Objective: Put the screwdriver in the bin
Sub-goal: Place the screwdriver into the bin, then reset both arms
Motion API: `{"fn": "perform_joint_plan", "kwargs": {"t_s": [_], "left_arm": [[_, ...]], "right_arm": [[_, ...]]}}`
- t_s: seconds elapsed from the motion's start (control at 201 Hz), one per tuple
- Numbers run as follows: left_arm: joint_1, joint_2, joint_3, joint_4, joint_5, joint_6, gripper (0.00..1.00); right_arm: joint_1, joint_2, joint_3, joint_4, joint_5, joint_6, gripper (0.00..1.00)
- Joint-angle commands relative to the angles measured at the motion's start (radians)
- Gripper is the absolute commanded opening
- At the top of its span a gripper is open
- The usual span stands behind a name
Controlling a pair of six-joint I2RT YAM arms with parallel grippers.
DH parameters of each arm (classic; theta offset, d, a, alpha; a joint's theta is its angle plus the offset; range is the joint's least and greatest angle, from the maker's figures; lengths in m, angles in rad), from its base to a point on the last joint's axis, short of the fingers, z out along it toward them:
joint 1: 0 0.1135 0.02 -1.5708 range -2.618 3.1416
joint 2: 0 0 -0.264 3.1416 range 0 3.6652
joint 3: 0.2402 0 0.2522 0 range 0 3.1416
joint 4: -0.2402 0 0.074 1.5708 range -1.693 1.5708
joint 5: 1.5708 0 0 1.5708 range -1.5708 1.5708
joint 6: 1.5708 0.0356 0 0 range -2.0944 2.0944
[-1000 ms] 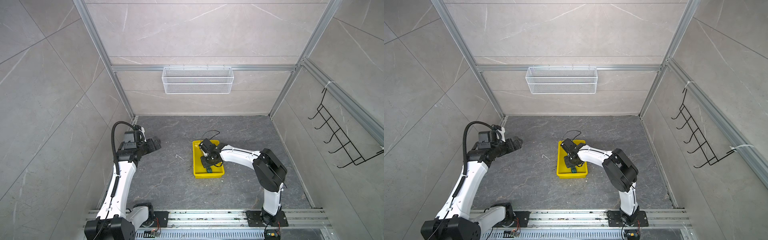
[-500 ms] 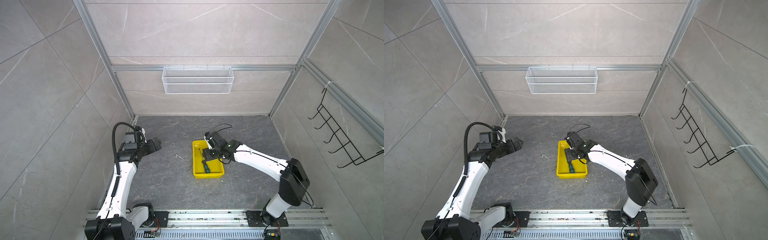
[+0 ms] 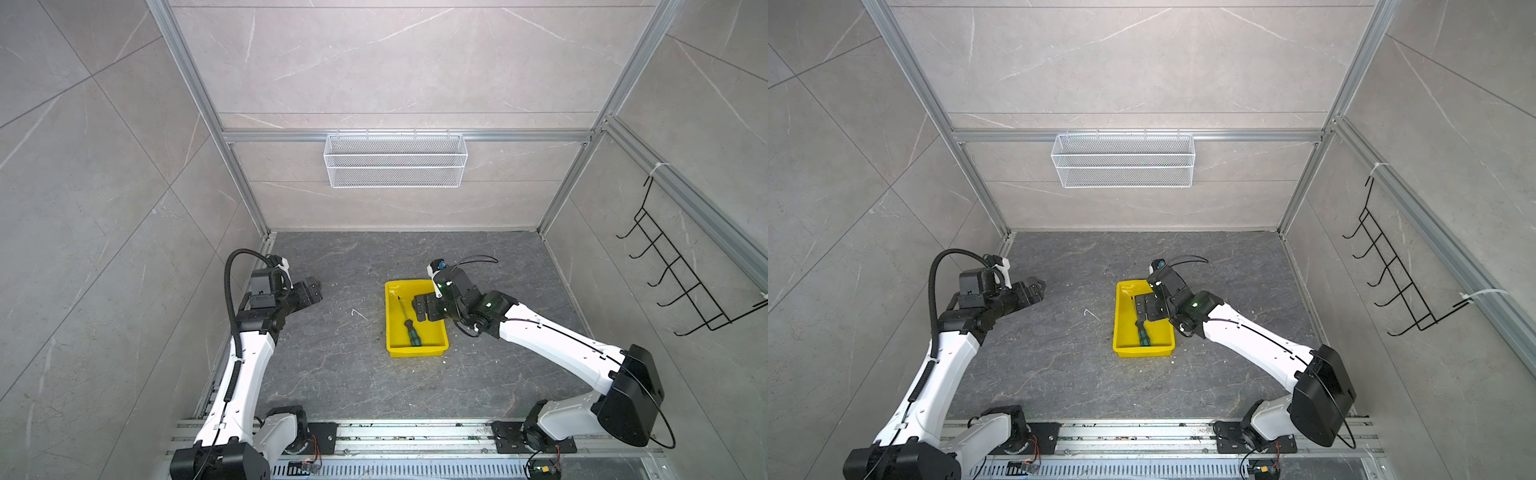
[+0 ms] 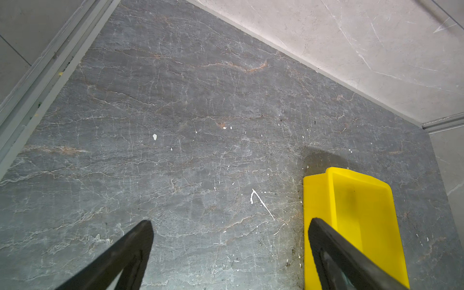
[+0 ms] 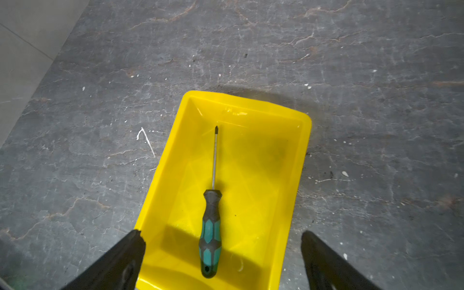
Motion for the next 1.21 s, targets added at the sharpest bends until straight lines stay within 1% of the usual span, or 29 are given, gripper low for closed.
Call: {"fn": "perform_joint_plan", "kwargs": {"t_s": [0.0,0.075,0.164,0.239,0.339,0.403,0.483,0.553,0.583,0.672,0.702,0.742,0.772,0.817,0.882,0.951,1.036,1.151,1.185,1.205], "left_arm": [[-0.005,0.003,-0.025,0.146,-0.022,-0.005,1.00],[-0.005,0.016,-0.044,0.195,-0.014,-0.006,1.00],[-0.008,0.034,-0.093,0.296,0.037,0.029,1.00],[-0.014,0.052,-0.134,0.351,0.013,0.010,1.00],[-0.045,0.064,-0.196,0.421,-0.107,0.014,1.00],[-0.085,0.062,-0.259,0.513,-0.209,0.053,1.00],[-0.120,0.070,-0.352,0.661,-0.309,0.078,1.00],[-0.133,0.094,-0.414,0.771,-0.357,0.083,1.00],[-0.134,0.095,-0.404,0.740,-0.363,0.076,1.00],[-0.152,0.097,-0.406,0.754,-0.413,0.182,1.00],[-0.153,0.094,-0.415,0.759,-0.433,0.208,1.00],[-0.153,0.089,-0.431,0.773,-0.460,0.225,1.00],[-0.153,0.087,-0.451,0.799,-0.483,0.235,1.00],[-0.153,0.092,-0.492,0.869,-0.503,0.260,1.00],[-0.151,0.109,-0.538,0.969,-0.508,0.283,0.99],[-0.152,0.134,-0.554,1.020,-0.496,0.307,0.99],[-0.147,0.173,-0.573,1.093,-0.462,0.323,0.99],[-0.125,0.248,-0.575,1.180,-0.419,0.331,0.99],[-0.120,0.265,-0.565,1.185,-0.393,0.350,0.99],[-0.119,0.278,-0.557,1.191,-0.386,0.361,0.99]], "right_arm": [[-0.044,-0.071,-0.033,0.042,0.039,-0.027,0.99],[-0.094,-0.125,-0.072,0.056,0.045,-0.050,0.99],[-0.186,-0.191,-0.131,0.079,0.054,-0.071,0.99],[-0.262,-0.235,-0.196,0.137,0.065,-0.111,0.99],[-0.305,-0.246,-0.263,0.193,0.192,-0.180,0.99],[-0.326,-0.243,-0.300,0.229,0.236,-0.213,0.99],[-0.365,-0.260,-0.370,0.310,0.252,-0.225,0.99],[-0.399,-0.294,-0.442,0.405,0.241,-0.252,0.99],[-0.410,-0.306,-0.468,0.442,0.248,-0.269,0.99],[-0.447,-0.325,-0.536,0.532,0.268,-0.308,0.99],[-0.465,-0.326,-0.558,0.562,0.256,-0.316,0.99],[-0.496,-0.326,-0.590,0.607,0.198,-0.345,0.99],[-0.516,-0.321,-0.615,0.653,0.177,-0.347,0.99],[-0.542,-0.310,-0.638,0.697,0.149,-0.341,0.99],[-0.597,-0.279,-0.676,0.778,0.060,-0.336,0.99],[-0.647,-0.226,-0.685,0.818,-0.020,-0.330,0.99],[-0.680,-0.175,-0.703,0.882,-0.094,-0.342,0.99],[-0.691,-0.101,-0.732,1.006,-0.088,-0.317,0.99],[-0.691,-0.072,-0.735,1.053,-0.087,-0.313,0.99],[-0.692,-0.059,-0.723,1.047,-0.096,-0.316,0.99]]}}
